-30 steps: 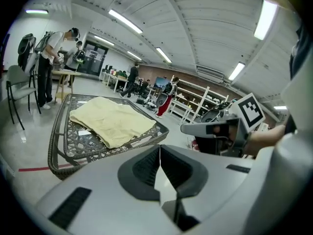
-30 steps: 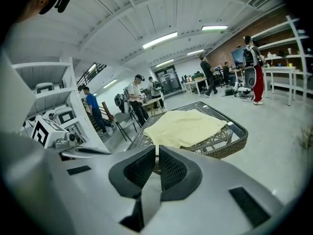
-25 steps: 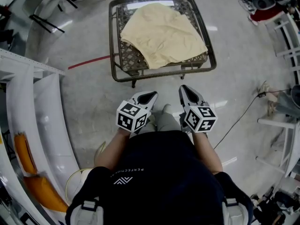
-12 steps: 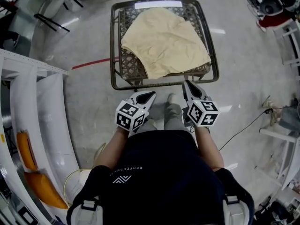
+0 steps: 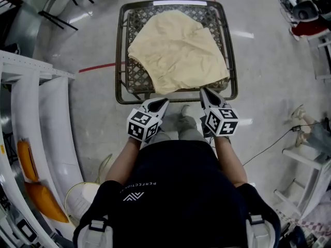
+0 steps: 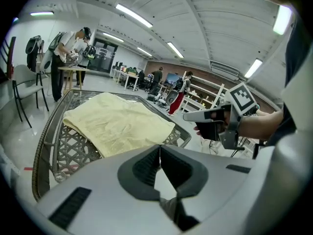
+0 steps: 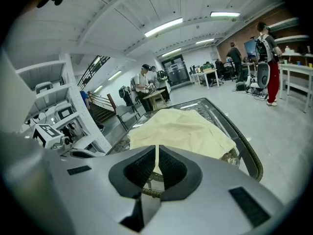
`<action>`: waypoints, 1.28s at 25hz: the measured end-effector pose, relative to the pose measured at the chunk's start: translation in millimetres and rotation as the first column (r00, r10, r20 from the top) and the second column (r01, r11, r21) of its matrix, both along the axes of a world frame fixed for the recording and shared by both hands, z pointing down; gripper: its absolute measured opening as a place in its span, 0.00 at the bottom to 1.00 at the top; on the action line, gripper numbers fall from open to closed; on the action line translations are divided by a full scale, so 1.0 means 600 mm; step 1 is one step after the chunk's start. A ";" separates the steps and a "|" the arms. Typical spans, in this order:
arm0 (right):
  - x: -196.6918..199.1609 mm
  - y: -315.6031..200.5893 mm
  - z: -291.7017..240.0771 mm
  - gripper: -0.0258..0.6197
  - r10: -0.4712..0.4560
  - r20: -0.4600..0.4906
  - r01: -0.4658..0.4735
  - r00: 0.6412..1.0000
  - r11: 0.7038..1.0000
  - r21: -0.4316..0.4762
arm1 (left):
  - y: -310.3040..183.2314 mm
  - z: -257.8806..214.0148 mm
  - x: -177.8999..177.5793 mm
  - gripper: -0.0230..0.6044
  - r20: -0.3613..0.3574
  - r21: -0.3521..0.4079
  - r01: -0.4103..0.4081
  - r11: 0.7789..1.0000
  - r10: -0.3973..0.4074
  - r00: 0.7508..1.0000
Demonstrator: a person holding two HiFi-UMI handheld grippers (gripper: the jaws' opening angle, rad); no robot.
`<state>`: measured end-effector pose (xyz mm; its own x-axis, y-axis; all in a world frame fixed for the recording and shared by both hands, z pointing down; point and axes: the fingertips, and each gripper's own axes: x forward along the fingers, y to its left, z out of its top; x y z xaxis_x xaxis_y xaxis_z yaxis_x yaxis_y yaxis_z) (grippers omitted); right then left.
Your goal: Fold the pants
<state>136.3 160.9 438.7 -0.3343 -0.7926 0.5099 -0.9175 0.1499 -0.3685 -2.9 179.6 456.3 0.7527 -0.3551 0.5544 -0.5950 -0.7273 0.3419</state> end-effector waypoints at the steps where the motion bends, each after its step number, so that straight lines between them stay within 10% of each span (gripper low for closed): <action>1: 0.007 -0.005 0.003 0.11 -0.004 -0.006 0.004 1.000 1.000 -0.003 | -0.004 0.003 0.002 0.05 0.008 -0.003 0.005 1.000 -0.005 1.000; 25: 0.138 -0.094 0.090 0.11 -0.143 -0.098 0.130 0.985 0.983 -0.130 | -0.090 0.069 0.053 0.06 0.157 -0.084 0.162 0.983 -0.148 0.976; 32: 0.155 -0.115 0.125 0.11 -0.220 -0.124 0.193 0.968 0.961 -0.196 | -0.097 0.094 0.048 0.22 0.213 -0.141 0.223 0.965 -0.190 0.958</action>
<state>229.1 91.9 513.8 -0.3937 -0.6038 0.6931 -0.9187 0.2845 -0.2740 26.0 121.2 512.5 0.5428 -0.3844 0.7467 -0.7935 -0.5261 0.3060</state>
